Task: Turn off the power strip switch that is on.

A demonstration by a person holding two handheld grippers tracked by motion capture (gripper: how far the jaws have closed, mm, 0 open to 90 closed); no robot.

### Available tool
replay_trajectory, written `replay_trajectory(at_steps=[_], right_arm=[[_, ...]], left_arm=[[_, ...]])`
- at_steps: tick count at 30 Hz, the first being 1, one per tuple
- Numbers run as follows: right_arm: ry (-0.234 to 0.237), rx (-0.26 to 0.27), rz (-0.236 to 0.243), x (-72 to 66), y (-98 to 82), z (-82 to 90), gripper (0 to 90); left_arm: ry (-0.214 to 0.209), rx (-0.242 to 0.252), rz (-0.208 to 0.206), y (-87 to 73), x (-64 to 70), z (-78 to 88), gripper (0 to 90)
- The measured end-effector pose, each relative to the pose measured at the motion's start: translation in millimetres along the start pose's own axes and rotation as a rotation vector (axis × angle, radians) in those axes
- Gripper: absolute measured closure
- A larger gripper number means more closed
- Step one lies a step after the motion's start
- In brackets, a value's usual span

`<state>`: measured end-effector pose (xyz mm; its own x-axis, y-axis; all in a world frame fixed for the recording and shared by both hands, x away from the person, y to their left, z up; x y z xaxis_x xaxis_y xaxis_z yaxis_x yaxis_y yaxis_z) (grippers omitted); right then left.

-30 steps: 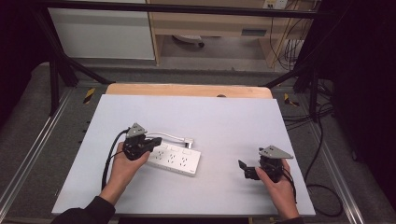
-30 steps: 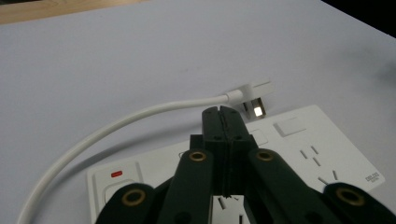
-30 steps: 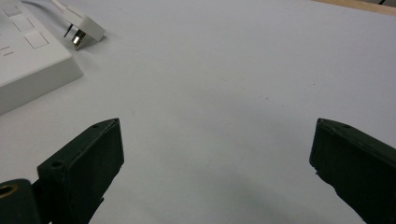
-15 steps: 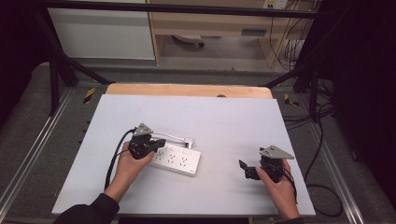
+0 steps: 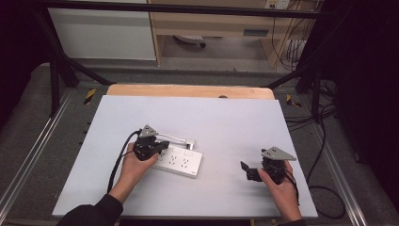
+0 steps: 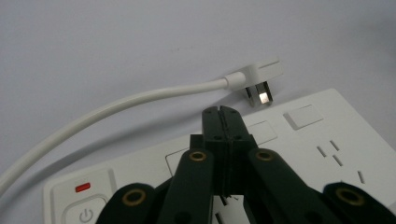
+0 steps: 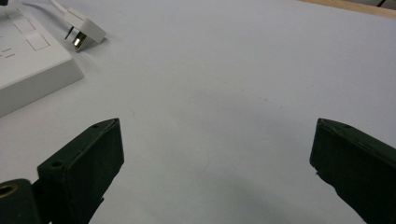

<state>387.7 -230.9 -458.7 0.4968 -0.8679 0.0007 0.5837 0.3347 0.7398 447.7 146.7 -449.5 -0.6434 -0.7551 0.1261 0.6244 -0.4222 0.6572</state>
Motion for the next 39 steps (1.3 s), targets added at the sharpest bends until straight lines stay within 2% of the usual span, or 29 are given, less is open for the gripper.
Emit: replay_trajectory(at_steps=[9,24,39], right_arm=[[-0.004,0.000,-0.001,0.0,-0.3,0.1,3.2],[0.001,0.003,-0.004,0.3,-0.1,0.9,3.3],[0.005,0.002,-0.007,0.3,-0.3,1.1,3.1]], left_arm=[[0.001,0.004,0.011,0.1,-1.8,-0.1,90.0],[0.005,-0.018,-0.006,-2.1,-2.2,-2.8,90.0],[0.009,-0.021,0.000,-2.6,-4.0,-3.8,90.0]])
Point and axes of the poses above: each handheld gripper's, and its own axes: z roughly backward along the jaws, y roughly out of its top, x roughly to its right, the point moved 4 cm from there along -z, roughly forward along the jaws, and after that the axes turned 11 degrees about -x, right-handed, at the moved point
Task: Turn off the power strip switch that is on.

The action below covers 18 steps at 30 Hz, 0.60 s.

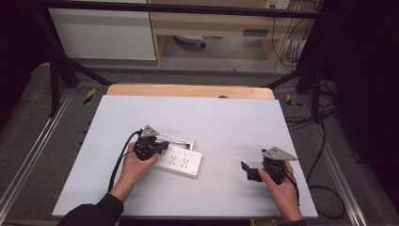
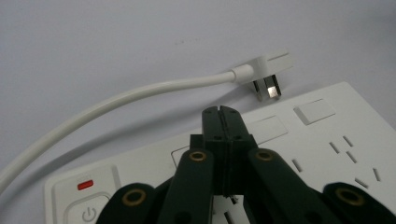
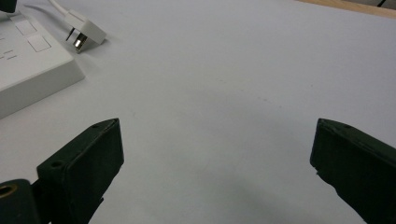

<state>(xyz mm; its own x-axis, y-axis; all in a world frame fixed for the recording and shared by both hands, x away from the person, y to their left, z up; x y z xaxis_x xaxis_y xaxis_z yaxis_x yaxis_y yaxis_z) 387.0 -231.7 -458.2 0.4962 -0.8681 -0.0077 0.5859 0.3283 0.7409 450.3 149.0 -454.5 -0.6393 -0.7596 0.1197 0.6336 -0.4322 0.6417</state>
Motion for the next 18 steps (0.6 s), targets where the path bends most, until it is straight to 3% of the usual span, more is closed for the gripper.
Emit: replay_trajectory(at_steps=[18], right_arm=[[-0.002,0.002,0.005,-0.3,0.1,1.0,3.1]], left_arm=[[-0.005,-0.013,-0.006,-1.0,0.9,-2.5,90.0]])
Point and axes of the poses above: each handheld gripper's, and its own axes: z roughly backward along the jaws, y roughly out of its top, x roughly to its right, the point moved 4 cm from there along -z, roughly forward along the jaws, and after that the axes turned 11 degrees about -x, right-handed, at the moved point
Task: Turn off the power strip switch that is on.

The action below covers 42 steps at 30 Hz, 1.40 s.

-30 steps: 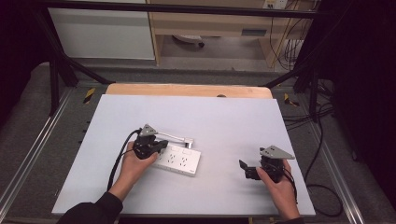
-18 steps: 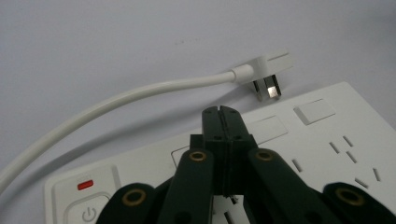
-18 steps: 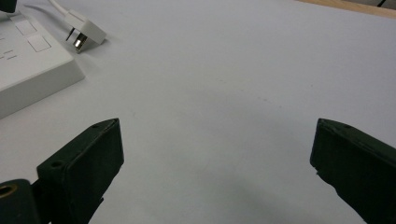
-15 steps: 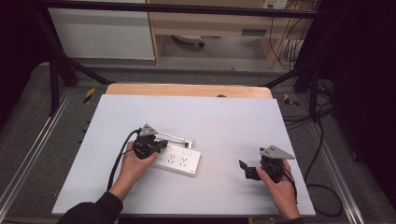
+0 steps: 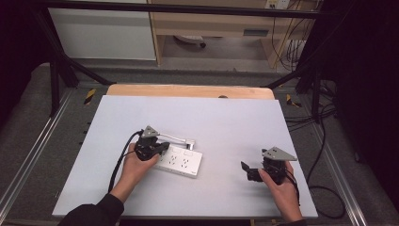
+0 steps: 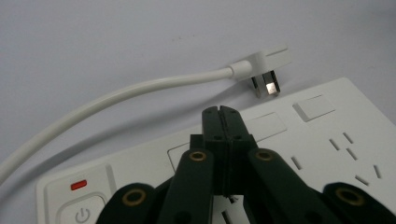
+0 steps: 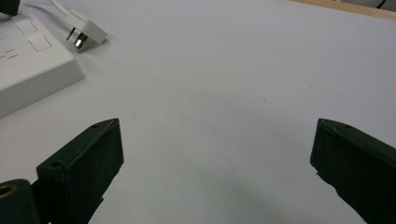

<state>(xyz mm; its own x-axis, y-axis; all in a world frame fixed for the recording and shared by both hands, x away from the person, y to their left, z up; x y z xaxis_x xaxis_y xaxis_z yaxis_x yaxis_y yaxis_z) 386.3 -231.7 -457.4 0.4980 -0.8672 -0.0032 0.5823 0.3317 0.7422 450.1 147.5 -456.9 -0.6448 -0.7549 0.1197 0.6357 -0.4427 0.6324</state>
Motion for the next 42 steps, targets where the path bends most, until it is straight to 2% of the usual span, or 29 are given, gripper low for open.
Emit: replay_trajectory(at_steps=[19,25,42], right_arm=[[-0.002,-0.002,0.006,-0.3,0.0,-0.5,3.1],[-0.002,-0.002,0.006,-0.1,-0.2,-0.5,3.1],[-0.001,-0.005,0.005,-0.4,-0.4,-0.7,3.1]], left_arm=[[0.007,0.004,-0.009,-0.2,-0.6,-0.4,90.0],[-0.002,0.006,-0.003,-0.3,-0.6,-0.8,90.0],[0.016,0.006,-0.023,-0.7,1.1,-1.8,90.0]])
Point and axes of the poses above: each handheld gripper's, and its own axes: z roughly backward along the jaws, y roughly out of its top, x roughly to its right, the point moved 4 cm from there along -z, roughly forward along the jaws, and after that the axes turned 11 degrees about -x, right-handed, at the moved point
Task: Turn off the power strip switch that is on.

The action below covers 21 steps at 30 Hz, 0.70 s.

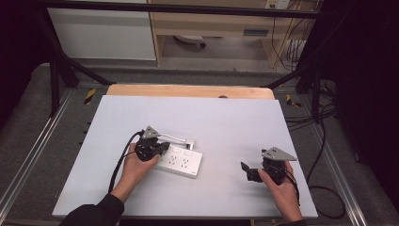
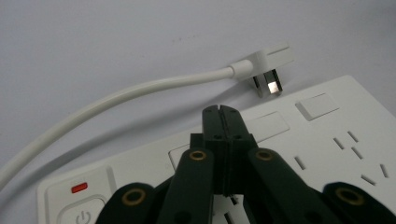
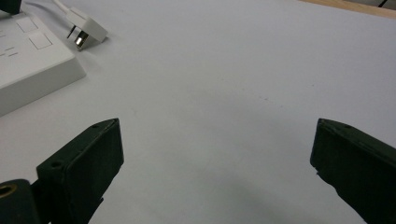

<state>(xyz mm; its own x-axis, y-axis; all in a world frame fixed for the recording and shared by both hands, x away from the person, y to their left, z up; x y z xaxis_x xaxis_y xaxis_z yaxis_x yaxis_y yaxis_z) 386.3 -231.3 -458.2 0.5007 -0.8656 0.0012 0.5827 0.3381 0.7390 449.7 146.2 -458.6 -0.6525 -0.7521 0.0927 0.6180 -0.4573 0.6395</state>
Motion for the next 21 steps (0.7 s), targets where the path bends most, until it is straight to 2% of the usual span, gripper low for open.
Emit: replay_trajectory(at_steps=[1,4,11,21], right_arm=[[0.000,0.000,0.000,0.0,0.0,0.0,3.1],[0.000,-0.001,-0.002,-0.1,-0.2,0.1,3.1],[0.001,0.002,-0.002,0.2,0.0,0.1,3.1],[0.002,0.002,-0.001,0.2,0.0,0.0,3.1]], left_arm=[[0.003,-0.012,-0.003,-0.4,0.6,-0.8,90.0],[0.002,-0.005,-0.012,-0.3,3.2,-1.7,90.0],[0.003,0.007,0.007,-0.9,0.2,-1.2,90.0],[-0.012,0.023,0.006,0.3,1.3,-0.6,90.0]])
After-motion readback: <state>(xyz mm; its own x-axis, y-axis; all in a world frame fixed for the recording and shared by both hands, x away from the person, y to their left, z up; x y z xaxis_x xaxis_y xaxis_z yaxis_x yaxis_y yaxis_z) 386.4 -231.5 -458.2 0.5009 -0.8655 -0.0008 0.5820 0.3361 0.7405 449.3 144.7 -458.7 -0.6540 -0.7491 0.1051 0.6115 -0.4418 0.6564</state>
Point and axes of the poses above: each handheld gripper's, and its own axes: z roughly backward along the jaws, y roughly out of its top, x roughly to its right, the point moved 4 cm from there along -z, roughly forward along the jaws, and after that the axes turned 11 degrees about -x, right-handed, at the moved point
